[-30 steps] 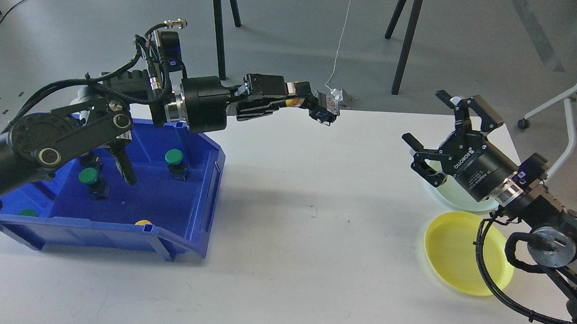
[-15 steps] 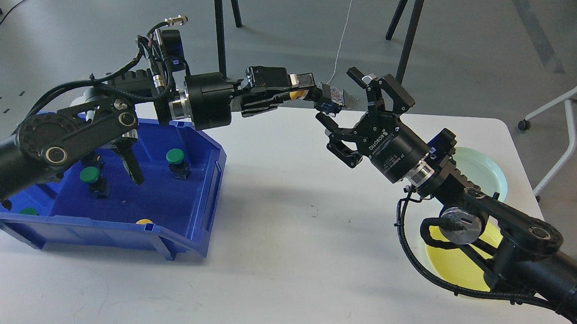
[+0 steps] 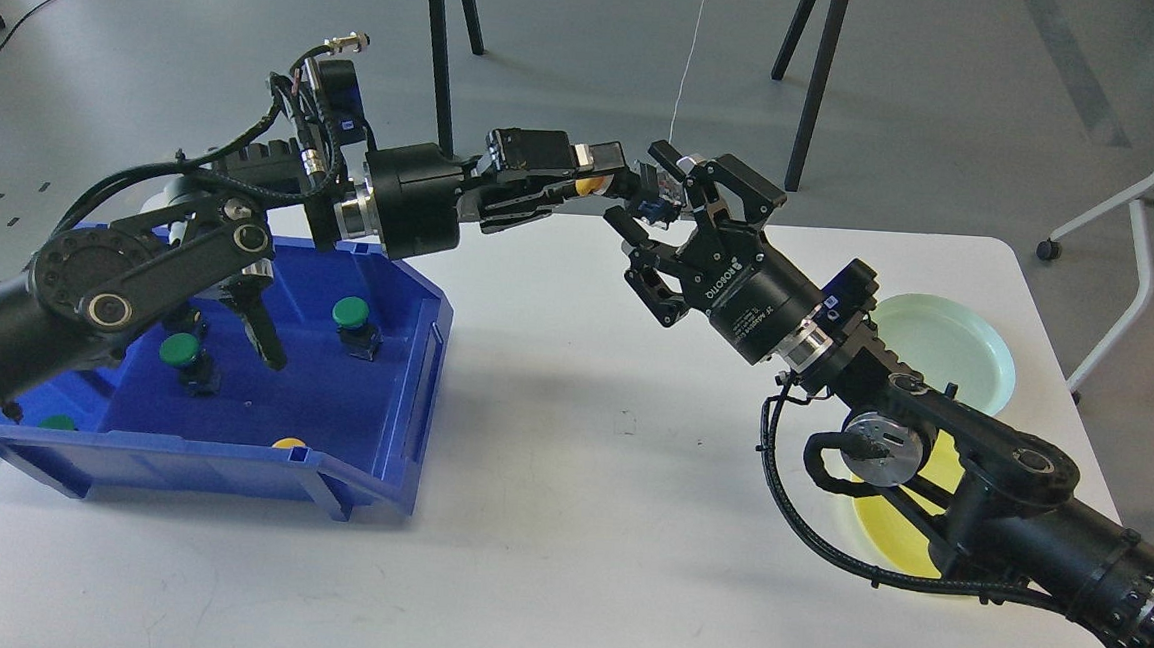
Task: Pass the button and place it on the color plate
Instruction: 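Close the right gripper on the yellow button and release left gripper, then carry the yellow button with the right gripper onto the yellow plate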
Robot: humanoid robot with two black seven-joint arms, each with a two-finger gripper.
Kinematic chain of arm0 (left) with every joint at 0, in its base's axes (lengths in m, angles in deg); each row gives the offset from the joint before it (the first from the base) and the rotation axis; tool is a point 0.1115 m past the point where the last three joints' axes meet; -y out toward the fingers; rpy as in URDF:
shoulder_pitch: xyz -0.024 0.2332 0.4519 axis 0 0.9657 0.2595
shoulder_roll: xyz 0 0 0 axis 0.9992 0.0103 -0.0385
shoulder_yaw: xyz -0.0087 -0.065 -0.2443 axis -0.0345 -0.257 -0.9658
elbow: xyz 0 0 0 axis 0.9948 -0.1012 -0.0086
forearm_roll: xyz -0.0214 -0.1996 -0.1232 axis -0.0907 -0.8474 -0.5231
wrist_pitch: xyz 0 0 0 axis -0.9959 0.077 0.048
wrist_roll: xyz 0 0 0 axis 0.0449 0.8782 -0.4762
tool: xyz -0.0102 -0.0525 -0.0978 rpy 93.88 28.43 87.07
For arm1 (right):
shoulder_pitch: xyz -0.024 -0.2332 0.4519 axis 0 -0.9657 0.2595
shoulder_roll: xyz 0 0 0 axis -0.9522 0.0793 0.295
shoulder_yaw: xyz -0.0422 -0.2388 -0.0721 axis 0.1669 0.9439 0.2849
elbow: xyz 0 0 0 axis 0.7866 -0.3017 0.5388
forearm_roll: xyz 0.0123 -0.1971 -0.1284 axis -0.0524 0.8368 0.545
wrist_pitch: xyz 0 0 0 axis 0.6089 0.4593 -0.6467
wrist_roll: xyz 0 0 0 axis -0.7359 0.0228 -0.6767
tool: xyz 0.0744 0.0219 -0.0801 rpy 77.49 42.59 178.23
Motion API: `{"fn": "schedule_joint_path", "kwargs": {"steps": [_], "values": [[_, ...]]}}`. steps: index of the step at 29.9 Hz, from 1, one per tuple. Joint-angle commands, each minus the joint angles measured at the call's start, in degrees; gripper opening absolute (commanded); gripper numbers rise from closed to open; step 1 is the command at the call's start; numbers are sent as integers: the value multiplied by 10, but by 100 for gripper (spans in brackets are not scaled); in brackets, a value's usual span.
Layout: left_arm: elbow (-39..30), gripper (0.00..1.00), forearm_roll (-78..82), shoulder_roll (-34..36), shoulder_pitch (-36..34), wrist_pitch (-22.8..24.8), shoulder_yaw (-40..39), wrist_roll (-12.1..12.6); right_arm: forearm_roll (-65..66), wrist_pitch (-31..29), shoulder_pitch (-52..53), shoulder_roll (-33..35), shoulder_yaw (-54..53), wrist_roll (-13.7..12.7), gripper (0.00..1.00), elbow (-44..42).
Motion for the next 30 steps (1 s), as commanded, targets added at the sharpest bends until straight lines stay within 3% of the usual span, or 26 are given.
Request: {"fn": "schedule_joint_path", "kwargs": {"steps": [1, 12, 13, 15, 18, 19, 24, 30], "values": [[0, 6, -1, 0, 0, 0, 0, 0, -4, 12, -1, 1, -1, 0, 1, 2], [0, 14, -10, -1, 0, 0, 0, 0, -8, 16, -1, 2, -2, 0, 1, 5], [0, 26, -16, -2, 0, 0, 0, 0, -8, 17, -1, 3, -2, 0, 1, 5], [3, 65, -42, -4, 1, 0, 0, 0, -9, 17, -1, 6, -4, 0, 0, 5], [23, 92, -89, -5, 2, 0, 0, 0, -9, 17, -10, 17, -13, 0, 0, 7], [27, 96, -97, -5, 2, 0, 0, 0, -10, 17, -14, 30, -15, 0, 0, 8], [28, 98, -101, -5, 2, 0, 0, 0, -2, 36, -93, 108, -45, 0, 0, 66], [28, 98, -104, -5, 3, 0, -1, 0, -2, 86, -341, 322, -165, 0, 1, 207]]}}
